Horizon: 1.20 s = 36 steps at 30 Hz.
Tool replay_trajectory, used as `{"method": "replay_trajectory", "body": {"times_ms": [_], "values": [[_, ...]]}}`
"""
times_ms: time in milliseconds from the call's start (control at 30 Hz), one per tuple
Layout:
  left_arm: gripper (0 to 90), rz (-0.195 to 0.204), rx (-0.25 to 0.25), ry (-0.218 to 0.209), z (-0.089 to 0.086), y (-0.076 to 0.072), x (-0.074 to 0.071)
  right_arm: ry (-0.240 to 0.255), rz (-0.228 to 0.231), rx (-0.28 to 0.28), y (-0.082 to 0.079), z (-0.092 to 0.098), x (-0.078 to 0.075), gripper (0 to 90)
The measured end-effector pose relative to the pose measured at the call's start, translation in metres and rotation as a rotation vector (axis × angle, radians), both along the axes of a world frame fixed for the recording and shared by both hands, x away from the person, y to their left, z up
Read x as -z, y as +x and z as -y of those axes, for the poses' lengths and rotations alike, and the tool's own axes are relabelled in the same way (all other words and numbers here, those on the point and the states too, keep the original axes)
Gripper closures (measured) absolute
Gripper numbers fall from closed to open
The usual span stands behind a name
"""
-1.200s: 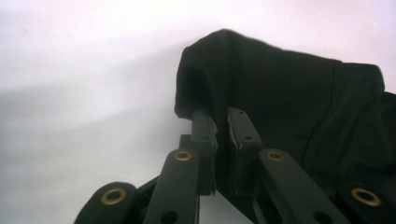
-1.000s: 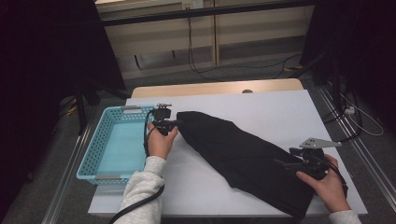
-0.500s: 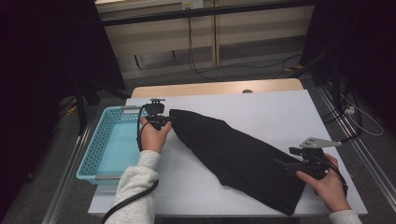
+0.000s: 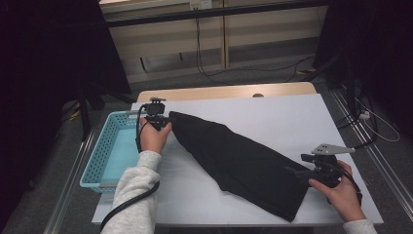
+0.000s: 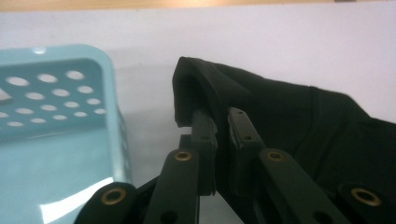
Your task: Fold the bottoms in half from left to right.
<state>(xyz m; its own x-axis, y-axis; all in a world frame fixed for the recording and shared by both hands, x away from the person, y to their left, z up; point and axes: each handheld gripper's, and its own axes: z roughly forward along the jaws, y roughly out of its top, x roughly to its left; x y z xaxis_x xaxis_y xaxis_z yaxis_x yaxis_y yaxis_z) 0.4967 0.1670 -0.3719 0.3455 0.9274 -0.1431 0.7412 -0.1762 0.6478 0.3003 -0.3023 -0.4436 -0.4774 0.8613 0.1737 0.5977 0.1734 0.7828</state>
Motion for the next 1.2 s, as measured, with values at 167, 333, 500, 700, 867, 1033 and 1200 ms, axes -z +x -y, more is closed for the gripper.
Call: {"method": "replay_trajectory", "body": {"times_ms": [167,333,500,700,867,1033,1200], "values": [[82.7,0.017,0.043,-0.032,0.007,-0.006,-0.003,0.004,0.002,0.001,0.0,0.0,0.0,15.5],[82.6,0.041,0.132,-0.039,0.026,-0.018,-0.002,0.0,-0.002,-0.002,0.0,-0.001,-0.001,15.5],[82.6,0.028,0.192,-0.065,0.037,-0.028,0.004,0.0,-0.003,-0.003,-0.001,-0.001,-0.001,15.5],[82.6,0.017,0.222,-0.097,0.041,-0.037,0.014,0.004,-0.006,-0.006,0.0,-0.001,0.0,15.5],[82.6,0.006,0.237,-0.126,0.042,-0.042,0.022,0.008,-0.006,-0.008,0.0,-0.002,0.0,15.5],[82.6,0.011,0.247,-0.142,0.043,-0.045,0.027,0.01,-0.004,-0.01,0.0,-0.003,0.0,15.5],[82.6,0.012,0.262,-0.163,0.046,-0.048,0.033,0.013,-0.002,-0.013,0.0,-0.003,0.0,15.5]]}}
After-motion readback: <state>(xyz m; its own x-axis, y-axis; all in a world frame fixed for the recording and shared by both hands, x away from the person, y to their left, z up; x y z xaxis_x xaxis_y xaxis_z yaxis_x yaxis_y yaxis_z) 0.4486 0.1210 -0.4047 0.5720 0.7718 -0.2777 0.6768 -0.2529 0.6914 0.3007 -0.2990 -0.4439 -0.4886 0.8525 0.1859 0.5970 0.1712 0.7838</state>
